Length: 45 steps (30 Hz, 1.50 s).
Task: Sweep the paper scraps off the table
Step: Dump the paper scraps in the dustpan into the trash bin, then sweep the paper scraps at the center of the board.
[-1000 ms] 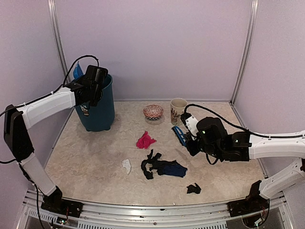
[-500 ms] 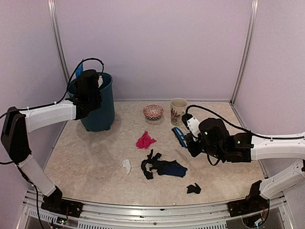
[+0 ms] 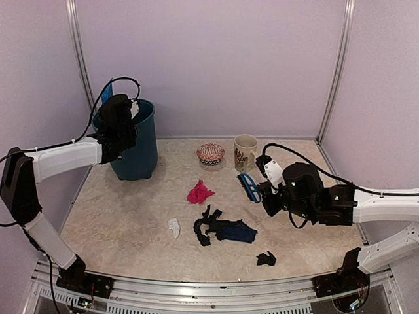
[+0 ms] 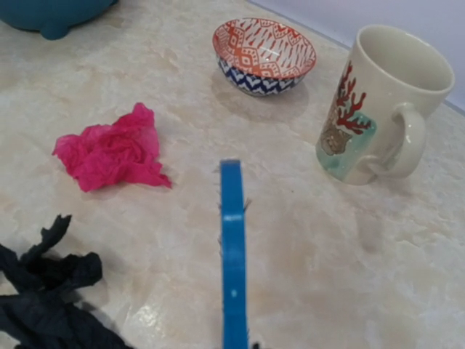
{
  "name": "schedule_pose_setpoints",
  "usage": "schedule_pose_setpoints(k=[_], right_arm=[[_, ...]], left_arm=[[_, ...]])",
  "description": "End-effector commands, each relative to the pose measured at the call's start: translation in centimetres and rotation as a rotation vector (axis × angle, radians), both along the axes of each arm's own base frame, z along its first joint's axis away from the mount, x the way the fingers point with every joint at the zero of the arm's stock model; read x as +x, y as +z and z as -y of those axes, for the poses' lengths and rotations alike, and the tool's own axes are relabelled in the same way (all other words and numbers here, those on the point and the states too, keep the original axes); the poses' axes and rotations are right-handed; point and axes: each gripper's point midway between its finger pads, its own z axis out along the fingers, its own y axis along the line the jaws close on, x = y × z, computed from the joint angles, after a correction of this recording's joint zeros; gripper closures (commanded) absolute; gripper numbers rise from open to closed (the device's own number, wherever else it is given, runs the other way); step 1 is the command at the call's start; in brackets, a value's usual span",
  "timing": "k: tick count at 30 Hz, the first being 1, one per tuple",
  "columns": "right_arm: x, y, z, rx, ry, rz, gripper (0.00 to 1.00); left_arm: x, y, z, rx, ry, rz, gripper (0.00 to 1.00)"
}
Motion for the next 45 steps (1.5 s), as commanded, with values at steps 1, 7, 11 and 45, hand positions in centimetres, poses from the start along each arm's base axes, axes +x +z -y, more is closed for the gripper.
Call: schedule_pose_setpoints(k=[1,7,11,45], right_arm=[[-0.1,0.1,0.3,0.044,-0.006,-0.009,1.0],[-0.3,0.8,0.6,0.076,-0.006,-0.004,1.0],[-0.3,1.0,0.8,0.094,-0.011,-0.001,1.0],[-2.4,1.6,-6.0,0.301,0.206,-0.169,1.0]], left_arm=[[-0.7,1.7,-0.9,-0.064,0.002,0.08,1.0],[-0.6,2.9,-1.0,-0.186,-0.045,0.16,1.0],[-0.4,3.2,-0.8,-0.33,-0.108,0.193,1.0],[-12.3,2.6,13.1,-1.438,-0.75,0.0,1.0]])
